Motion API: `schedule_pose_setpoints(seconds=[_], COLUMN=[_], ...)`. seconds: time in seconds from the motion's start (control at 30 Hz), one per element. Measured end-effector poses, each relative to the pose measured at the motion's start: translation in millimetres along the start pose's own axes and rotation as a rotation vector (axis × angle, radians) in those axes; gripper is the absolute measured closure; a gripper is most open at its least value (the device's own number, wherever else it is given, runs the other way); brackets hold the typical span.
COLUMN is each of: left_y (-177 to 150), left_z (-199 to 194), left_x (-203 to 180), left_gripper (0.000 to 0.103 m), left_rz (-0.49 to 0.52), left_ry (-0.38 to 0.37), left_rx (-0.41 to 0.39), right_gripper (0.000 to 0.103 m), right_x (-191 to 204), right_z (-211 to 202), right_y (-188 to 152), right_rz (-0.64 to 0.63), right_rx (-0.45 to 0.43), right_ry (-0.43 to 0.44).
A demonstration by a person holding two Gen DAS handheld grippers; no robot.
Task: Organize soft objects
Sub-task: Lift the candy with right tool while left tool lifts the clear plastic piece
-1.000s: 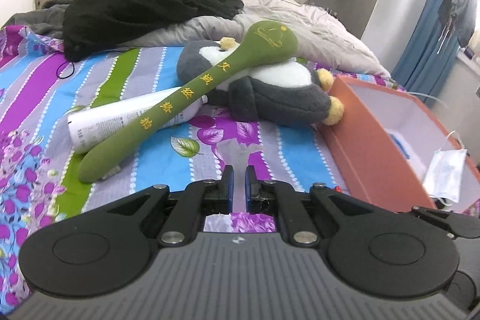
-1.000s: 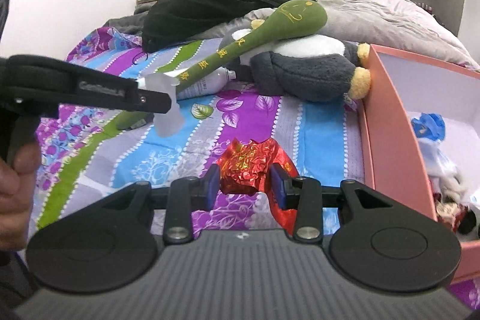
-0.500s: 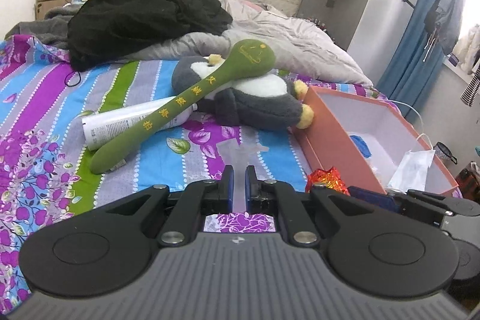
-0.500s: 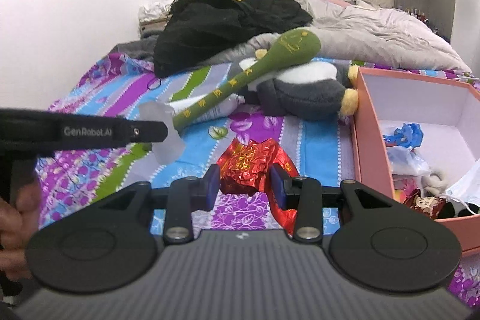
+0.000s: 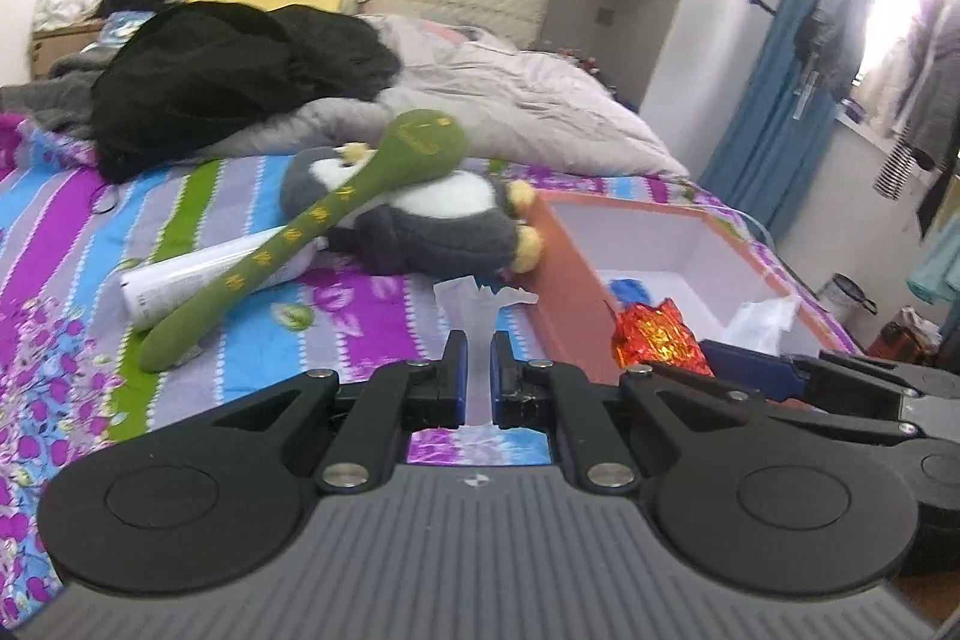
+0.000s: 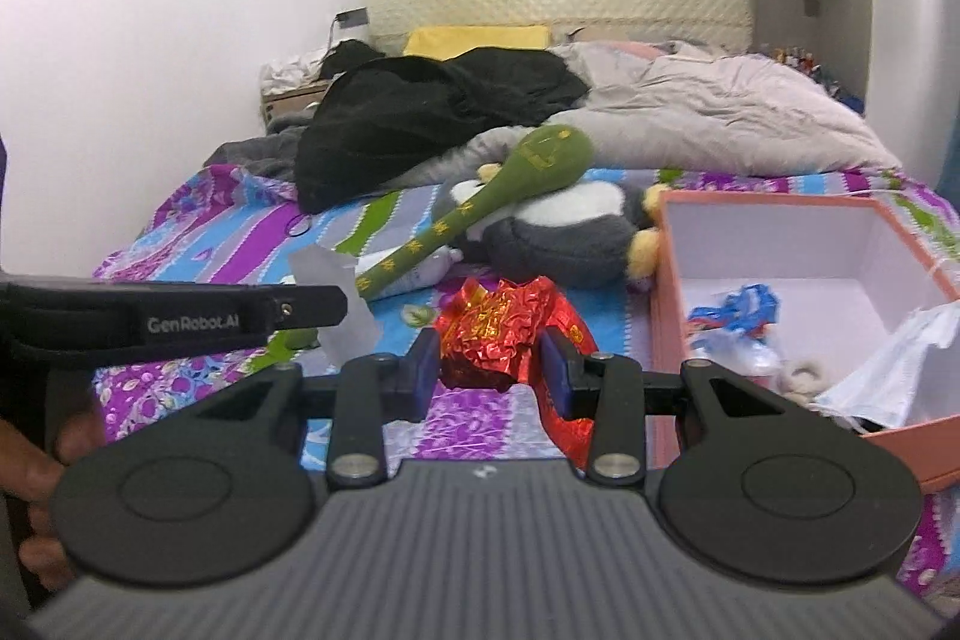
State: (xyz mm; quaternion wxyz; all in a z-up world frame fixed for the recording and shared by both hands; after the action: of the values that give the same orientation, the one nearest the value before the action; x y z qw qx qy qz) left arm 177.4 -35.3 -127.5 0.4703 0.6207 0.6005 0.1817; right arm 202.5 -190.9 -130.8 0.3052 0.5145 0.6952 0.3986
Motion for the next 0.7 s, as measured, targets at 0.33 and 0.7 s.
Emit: schedule_pose_setpoints(seconds=[0.33,0.7], left_y=[-1.2,4.7], left_z=[26.1,59.9], left_x=[-72.0,-125.5], left_gripper=[0.094,0.094], left_rz=[0.069,0.129], left_ry=[-0.131,-0.243], left_rx=[0.045,0.108], right_gripper=[0.063,0.063], right_x=[-55.7,-113.8], right_z=[-35.9,-43.7], right_y=[0.9,3.4], right_rz=[0.048,0.122], right_rx=[-0.029,-0.01], right_ry=[-0.1,-0.181])
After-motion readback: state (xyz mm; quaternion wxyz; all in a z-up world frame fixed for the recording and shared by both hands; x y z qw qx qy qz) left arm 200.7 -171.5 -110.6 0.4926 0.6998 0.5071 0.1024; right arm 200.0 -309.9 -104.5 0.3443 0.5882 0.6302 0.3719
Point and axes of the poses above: each gripper's, at about its wrist camera, not at the fingertips, and z roughly the way its jaws point, x to its left, y to its top, the point moved 9 cm from there along z, roughly the way its jaws point, and after that the axes turned 12 degrees about -y, right-handed, at the moved point
